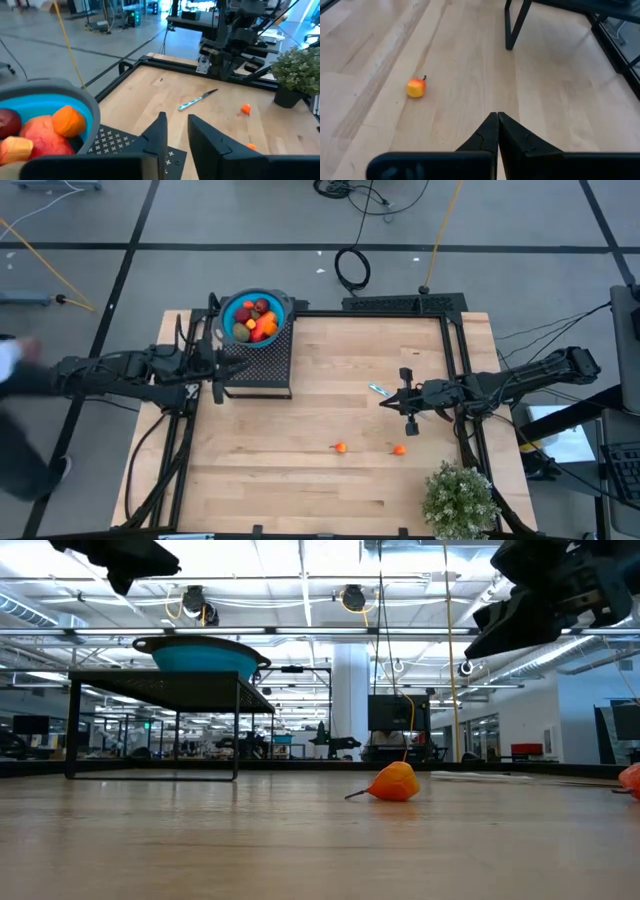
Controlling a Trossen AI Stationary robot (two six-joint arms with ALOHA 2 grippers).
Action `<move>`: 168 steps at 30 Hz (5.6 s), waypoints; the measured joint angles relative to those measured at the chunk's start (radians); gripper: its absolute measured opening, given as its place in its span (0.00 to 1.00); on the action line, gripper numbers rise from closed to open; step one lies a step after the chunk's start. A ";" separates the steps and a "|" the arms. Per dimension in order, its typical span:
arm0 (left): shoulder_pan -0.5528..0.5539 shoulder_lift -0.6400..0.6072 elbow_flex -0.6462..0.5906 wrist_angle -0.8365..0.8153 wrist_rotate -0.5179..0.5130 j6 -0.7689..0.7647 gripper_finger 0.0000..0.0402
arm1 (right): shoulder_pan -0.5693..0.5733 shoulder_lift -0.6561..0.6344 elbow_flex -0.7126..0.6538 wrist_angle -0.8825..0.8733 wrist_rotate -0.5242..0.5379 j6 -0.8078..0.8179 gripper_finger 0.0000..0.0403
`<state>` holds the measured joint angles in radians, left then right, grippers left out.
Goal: Pick & Place Fruit
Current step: Put the blue knife on the shelf
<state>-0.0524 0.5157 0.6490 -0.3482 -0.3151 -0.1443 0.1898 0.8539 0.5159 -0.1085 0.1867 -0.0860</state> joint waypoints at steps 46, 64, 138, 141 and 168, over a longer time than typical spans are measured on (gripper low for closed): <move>-0.076 -0.355 -0.228 -0.010 -0.001 0.037 0.10 | 0.000 0.308 0.245 -0.450 0.049 0.206 0.02; -0.076 -0.355 -0.228 -0.024 0.003 0.035 0.10 | -0.126 0.342 0.246 -0.567 0.044 0.236 0.36; -0.076 -0.354 -0.227 -0.044 0.029 0.027 0.10 | -0.304 0.455 0.151 -0.467 -0.139 0.207 0.42; -0.075 -0.354 -0.227 -0.044 0.030 0.026 0.10 | -0.304 0.454 0.151 -0.466 -0.139 0.210 0.42; -0.075 -0.355 -0.227 -0.044 0.029 0.026 0.10 | -0.260 0.455 0.062 -0.351 -0.136 0.258 0.36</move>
<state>-0.1276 0.1612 0.4217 -0.3923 -0.2859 -0.1181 -0.0700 1.3087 0.5778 -0.4599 0.0509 0.1722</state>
